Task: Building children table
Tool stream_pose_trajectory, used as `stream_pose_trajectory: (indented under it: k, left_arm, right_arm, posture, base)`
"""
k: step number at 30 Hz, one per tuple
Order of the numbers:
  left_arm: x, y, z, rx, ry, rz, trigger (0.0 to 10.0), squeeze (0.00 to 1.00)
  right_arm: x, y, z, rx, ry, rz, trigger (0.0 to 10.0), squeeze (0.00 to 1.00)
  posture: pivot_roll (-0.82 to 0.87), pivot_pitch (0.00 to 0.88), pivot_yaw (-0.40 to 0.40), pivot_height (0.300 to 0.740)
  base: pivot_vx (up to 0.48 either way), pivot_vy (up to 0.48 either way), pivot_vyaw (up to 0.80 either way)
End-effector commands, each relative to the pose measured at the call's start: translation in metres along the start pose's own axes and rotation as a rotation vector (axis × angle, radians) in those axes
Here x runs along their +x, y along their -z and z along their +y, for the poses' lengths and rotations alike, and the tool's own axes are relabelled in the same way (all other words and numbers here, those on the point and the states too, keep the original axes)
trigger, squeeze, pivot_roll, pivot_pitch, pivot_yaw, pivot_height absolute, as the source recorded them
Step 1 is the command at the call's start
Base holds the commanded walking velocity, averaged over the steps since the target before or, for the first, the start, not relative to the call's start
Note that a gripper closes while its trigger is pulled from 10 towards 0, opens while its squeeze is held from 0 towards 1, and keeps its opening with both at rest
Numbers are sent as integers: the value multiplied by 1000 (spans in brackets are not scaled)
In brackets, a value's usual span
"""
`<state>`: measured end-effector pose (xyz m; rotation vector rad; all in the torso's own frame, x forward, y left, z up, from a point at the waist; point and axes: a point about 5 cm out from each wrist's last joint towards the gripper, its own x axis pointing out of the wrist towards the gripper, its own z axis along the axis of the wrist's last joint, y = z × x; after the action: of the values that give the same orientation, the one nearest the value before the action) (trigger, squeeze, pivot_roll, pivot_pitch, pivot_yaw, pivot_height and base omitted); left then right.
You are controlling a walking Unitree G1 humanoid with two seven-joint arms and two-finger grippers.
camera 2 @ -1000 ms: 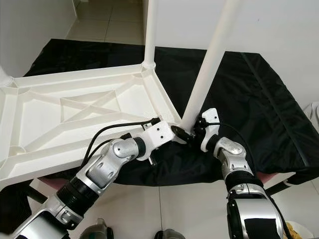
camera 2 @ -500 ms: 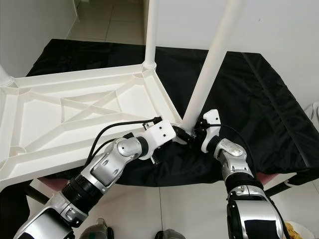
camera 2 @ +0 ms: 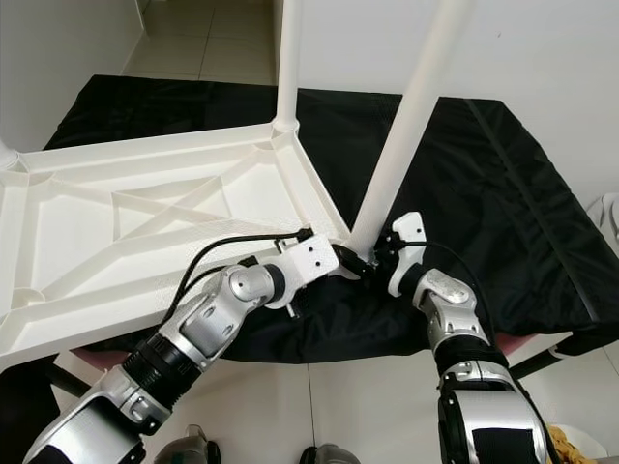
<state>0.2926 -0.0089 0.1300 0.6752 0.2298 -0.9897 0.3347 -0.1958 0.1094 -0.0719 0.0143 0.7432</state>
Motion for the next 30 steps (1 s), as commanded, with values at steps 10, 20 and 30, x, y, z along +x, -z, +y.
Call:
stream_pose_trajectory:
  k: [10, 20, 30]
  left_arm:
    - [2, 15, -8, -23, 18, 71, 10000, 0]
    - [0, 12, -8, -18, 17, 53, 10000, 0]
    - [0, 12, -9, -24, 16, 46, 10000, 0]
  right_arm:
    - [6, 12, -1, 93, 228, 26, 0, 0]
    - [22, 16, 18, 126, 397, -6, 0, 0]
    - [30, 13, 27, 153, 754, 7, 0, 0]
  posture:
    - [63, 72, -38, 740]
    - [67, 77, -53, 740]
    - [65, 74, -61, 740]
  base:
    - [0, 0, 0]
    - [0, 0, 0]
    - [0, 0, 0]
